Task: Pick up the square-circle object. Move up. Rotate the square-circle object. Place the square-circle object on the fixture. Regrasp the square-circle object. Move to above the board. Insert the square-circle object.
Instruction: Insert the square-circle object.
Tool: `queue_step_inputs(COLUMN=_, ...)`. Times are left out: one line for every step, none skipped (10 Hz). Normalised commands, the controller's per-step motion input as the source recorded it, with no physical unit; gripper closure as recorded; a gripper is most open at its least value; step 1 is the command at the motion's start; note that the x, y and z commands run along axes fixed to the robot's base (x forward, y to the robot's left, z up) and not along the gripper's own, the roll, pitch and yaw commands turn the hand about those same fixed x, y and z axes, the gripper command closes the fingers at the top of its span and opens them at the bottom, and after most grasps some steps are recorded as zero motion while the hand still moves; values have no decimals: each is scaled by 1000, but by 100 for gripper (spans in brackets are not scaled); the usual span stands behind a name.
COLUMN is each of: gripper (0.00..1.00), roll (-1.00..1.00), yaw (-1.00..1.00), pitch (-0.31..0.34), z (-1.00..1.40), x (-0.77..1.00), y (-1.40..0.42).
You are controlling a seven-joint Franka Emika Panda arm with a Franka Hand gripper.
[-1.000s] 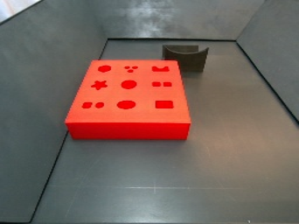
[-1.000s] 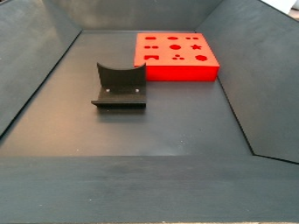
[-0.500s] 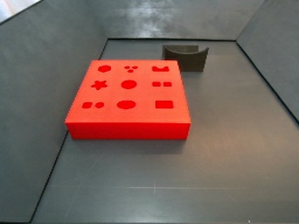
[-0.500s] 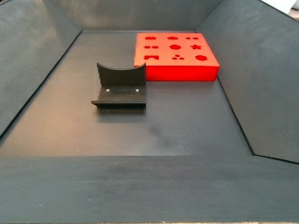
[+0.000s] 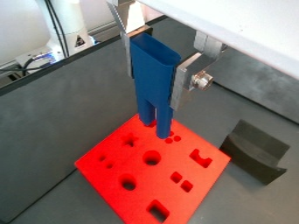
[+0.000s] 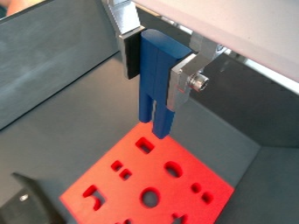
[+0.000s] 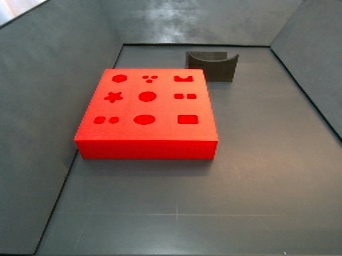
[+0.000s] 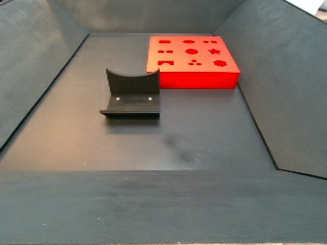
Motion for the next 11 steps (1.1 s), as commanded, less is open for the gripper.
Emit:
queue_step_inputs(gripper=100, roll=-237, yaw=437, pitch=-101, z=-437, x=-583, y=0)
queue_step_inputs(gripper=100, roll=-124, yaw=469, pitch=-123, z=-654, x=-646, y=0)
queue_step_inputs(gripper=100, roll=-14, yaw=583, pitch=-86, z=-789, x=-609, y=0)
queue_step_inputs(gripper=100, roll=0, yaw=703, pitch=-60, z=-866, x=-537, y=0)
queue_step_inputs(gripper=100, roll=0, yaw=517, pitch=-100, z=-720, x=-711, y=-49)
queue_step_inputs(gripper=100, roll=-83, yaw=383, pitch=-163, z=-571, x=-717, y=-74)
queue_step_inputs(gripper=100, roll=-153, yaw=0, pitch=-149, z=-451, x=-671, y=0)
queue_step_inputs(gripper=100, roll=-264, yaw=0, pitch=-203, z=-400, x=-623, y=0)
queue_step_inputs(gripper=100, roll=-274, yaw=0, pitch=-189, z=-394, x=-566, y=0)
queue_step_inputs(gripper=100, roll=-304, yaw=0, pitch=-147, z=-426, x=-523, y=0)
queue_step_inputs(gripper=100, roll=-339, yaw=0, pitch=-124, z=-411, x=-377, y=0)
